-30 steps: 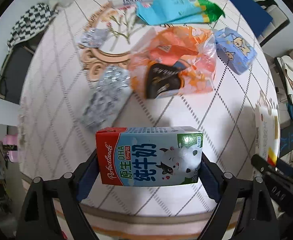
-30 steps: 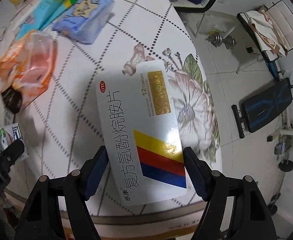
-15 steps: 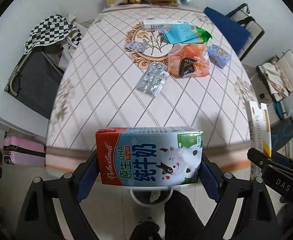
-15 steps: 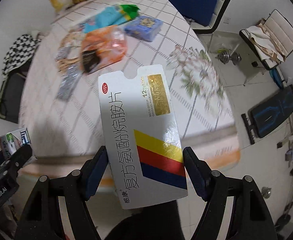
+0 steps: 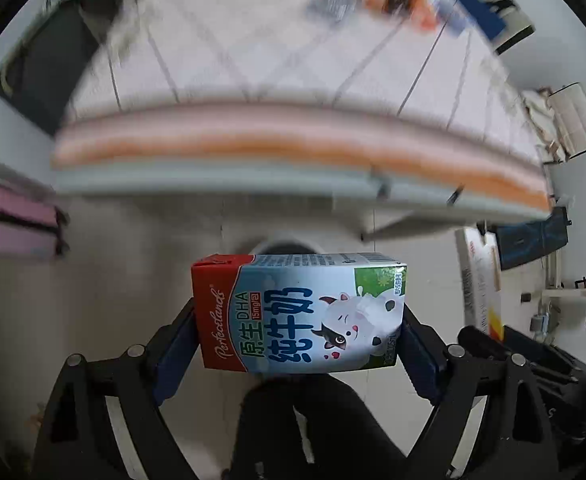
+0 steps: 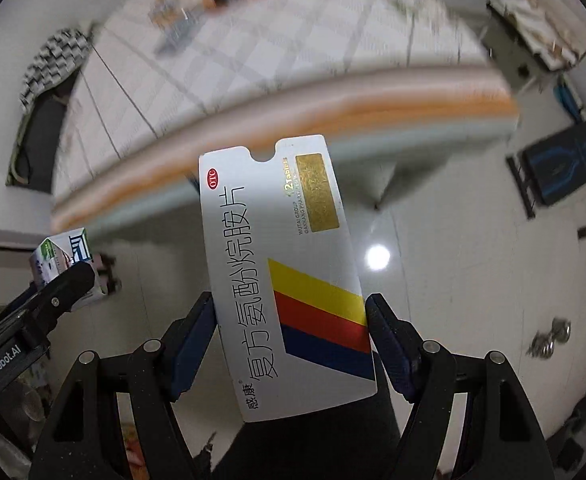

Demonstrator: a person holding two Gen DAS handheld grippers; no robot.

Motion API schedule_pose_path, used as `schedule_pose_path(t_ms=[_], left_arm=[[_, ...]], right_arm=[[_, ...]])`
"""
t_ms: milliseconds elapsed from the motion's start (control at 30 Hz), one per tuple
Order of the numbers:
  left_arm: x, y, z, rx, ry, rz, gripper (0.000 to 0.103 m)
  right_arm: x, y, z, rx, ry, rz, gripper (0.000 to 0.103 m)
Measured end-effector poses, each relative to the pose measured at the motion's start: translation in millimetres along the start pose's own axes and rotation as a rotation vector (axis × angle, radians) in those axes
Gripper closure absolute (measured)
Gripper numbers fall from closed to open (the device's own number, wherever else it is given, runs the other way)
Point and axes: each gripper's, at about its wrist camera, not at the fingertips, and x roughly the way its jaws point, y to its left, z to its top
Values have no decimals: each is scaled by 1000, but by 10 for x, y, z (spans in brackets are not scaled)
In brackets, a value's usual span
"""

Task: Collect trash
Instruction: 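Lower both held items into the trash bin and open both tools, then raise both tools back over the table toward the remaining items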

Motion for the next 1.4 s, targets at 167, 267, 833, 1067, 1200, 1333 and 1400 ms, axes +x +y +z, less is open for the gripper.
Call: schedule_pose_path(t_ms=[167, 267, 833, 1067, 1200, 1333, 1400], left_arm=[[1105, 222, -105, -71, 121, -27, 14], [1824, 392, -110, -129, 190, -80, 13], [3578, 780, -205, -217, 282, -165, 5], [3223, 739, -379, -117, 206, 36, 5], [2985, 668, -450, -67, 177, 108, 5], [2763, 615, -479, -53, 152, 130, 5], [2622, 590, -489, -45, 137, 127, 5]], right_arm=[[1081, -302, -167, 54, 153, 24, 26], [1730, -449, -160, 88, 205, 45, 26], [4216, -771, 59, 146, 279, 200, 4], [4058, -720, 16, 13, 197, -19, 4], [3828, -616, -30, -57, 164, -100, 4], [3571, -551, -55, -93, 137, -126, 4], [3423, -547, -52, -100, 128, -136, 4]])
